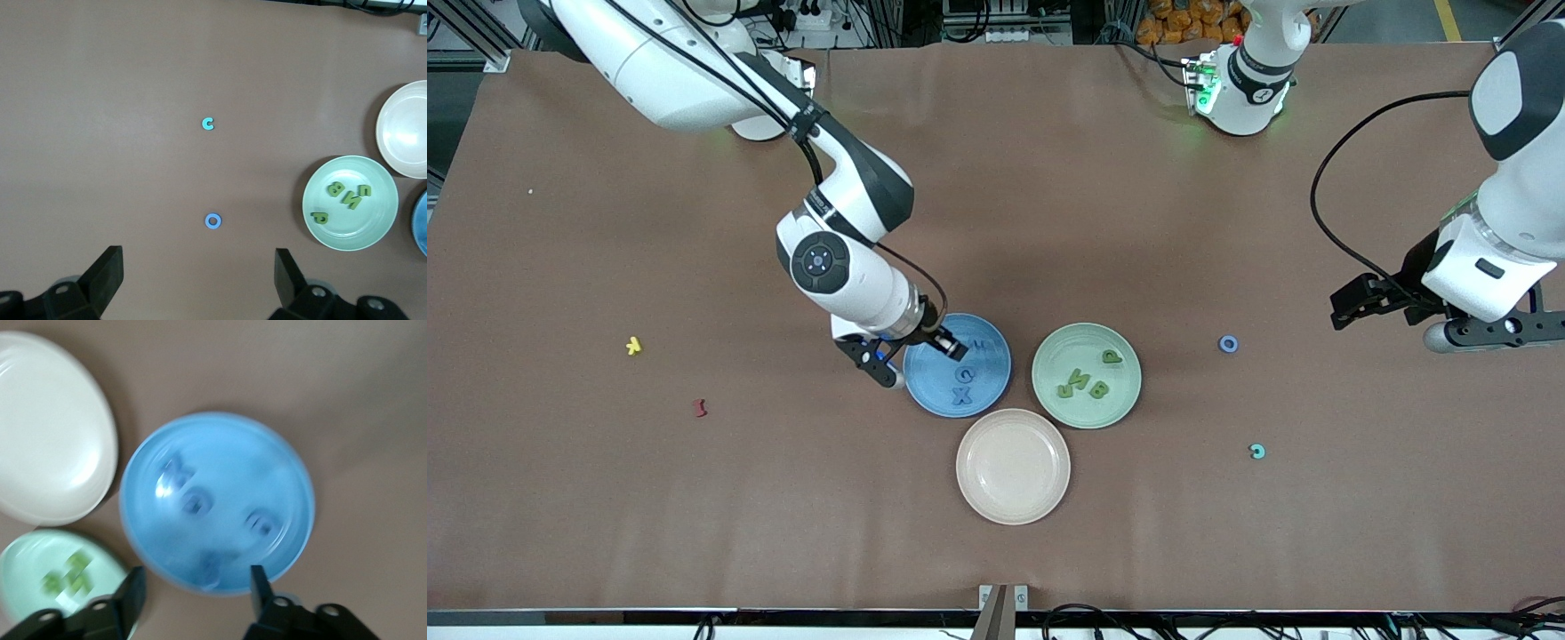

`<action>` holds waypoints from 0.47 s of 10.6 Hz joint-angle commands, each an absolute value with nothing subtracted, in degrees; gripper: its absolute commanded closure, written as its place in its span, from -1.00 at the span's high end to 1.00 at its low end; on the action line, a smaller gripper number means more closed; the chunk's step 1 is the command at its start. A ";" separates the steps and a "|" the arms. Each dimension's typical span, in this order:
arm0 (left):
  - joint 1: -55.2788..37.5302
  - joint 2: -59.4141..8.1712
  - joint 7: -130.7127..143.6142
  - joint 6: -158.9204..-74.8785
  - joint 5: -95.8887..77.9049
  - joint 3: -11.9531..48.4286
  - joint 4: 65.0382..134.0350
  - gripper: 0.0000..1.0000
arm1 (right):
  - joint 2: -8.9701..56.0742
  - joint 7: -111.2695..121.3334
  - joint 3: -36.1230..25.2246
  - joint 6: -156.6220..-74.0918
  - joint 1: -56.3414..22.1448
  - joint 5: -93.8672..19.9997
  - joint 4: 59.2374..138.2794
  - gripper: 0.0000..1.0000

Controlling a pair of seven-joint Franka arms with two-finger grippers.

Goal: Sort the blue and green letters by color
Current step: 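Place the m on the blue plate while the left gripper withdraws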

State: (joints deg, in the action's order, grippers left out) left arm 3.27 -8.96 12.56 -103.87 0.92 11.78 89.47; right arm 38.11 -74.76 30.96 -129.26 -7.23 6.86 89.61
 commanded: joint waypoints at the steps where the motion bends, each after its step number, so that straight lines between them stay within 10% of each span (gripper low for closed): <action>1: 2.99 -7.83 17.65 -101.43 -0.18 13.96 87.89 1.00 | 37.00 -66.58 23.47 -126.48 -12.75 6.59 88.59 1.00; 5: 3.34 -6.25 7.31 -100.82 0.00 13.54 88.85 1.00 | 32.62 -43.12 17.93 -117.69 -8.55 6.42 91.13 1.00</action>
